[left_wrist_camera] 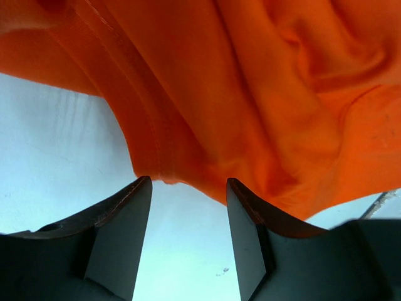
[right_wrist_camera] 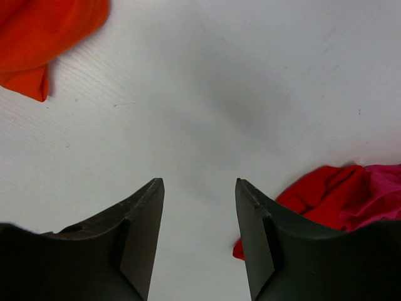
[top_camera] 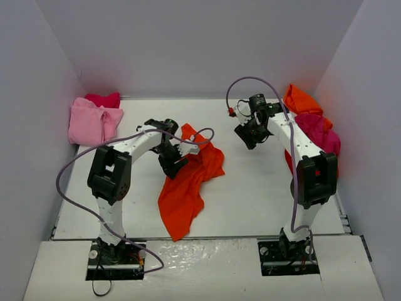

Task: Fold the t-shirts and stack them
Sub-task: Flatten out the tshirt

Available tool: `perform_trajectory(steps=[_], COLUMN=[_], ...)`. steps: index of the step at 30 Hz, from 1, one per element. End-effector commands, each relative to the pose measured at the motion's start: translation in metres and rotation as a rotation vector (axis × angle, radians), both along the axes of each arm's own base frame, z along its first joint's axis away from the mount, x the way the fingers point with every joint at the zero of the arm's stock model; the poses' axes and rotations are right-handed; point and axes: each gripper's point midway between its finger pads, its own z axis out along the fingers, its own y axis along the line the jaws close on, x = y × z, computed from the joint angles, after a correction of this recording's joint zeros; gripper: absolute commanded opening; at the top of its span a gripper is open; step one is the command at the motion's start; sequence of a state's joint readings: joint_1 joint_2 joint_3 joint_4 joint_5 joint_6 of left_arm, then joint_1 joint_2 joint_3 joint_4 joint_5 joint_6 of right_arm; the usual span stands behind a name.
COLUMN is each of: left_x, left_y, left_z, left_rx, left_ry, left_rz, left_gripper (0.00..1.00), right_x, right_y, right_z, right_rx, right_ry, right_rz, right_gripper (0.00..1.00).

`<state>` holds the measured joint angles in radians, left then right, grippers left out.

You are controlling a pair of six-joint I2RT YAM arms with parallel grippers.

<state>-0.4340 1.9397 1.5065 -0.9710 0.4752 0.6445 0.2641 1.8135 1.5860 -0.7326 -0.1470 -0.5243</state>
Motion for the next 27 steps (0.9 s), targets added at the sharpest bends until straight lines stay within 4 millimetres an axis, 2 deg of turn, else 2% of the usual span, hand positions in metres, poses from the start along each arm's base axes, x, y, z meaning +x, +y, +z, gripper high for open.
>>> perform_trajectory(steps=[1,6,13,15,16,19,20,22,24,26,27], left_x=[0.028,0.035,0.038,0.038,0.038,0.045,0.054,0.088,0.130,0.151,0.158], left_y=[-0.011,-0.009,0.005,0.010,0.015,0.028,0.033,0.045,0.052,0.049,0.037], left_z=[0.013,-0.009,-0.026,-0.028,-0.031,-0.029,-0.023,0.002,0.044,0.073,0.102], left_rx=[-0.039,0.006,0.061,0.077,0.098,0.167,0.191,0.240,0.275,0.272,0.244], left_ry=[-0.071,-0.035,-0.011,-0.007,-0.010,-0.050,-0.096,-0.263,-0.441,-0.504,-0.535], left_rz=[-0.001,0.006,0.022,0.030,0.038,0.072,0.104,0.193,0.338,0.391,0.384], left_gripper=[0.48,0.47,0.39,0.10,0.00,0.00,0.00,0.00,0.00,0.00,0.00], right_x=[0.001,0.003,0.000,-0.003,-0.003,-0.004,-0.004,-0.004,-0.005,-0.003,-0.001], right_y=[0.009,0.011,0.009,0.008,0.008,0.007,0.006,0.004,0.002,-0.004,-0.007], right_z=[0.034,0.038,0.033,0.030,0.030,0.028,0.028,0.029,0.028,0.032,0.037], right_rx=[0.047,0.052,0.043,0.041,0.043,0.044,0.044,0.045,0.044,0.042,0.044], right_ry=[-0.080,-0.089,-0.078,-0.071,-0.069,-0.069,-0.070,-0.078,-0.083,-0.102,-0.118], right_rz=[0.013,0.023,0.036,0.040,0.043,0.045,0.045,0.041,0.036,0.015,0.002], right_gripper=[0.46,0.46,0.46,0.46,0.46,0.46,0.46,0.47,0.46,0.46,0.46])
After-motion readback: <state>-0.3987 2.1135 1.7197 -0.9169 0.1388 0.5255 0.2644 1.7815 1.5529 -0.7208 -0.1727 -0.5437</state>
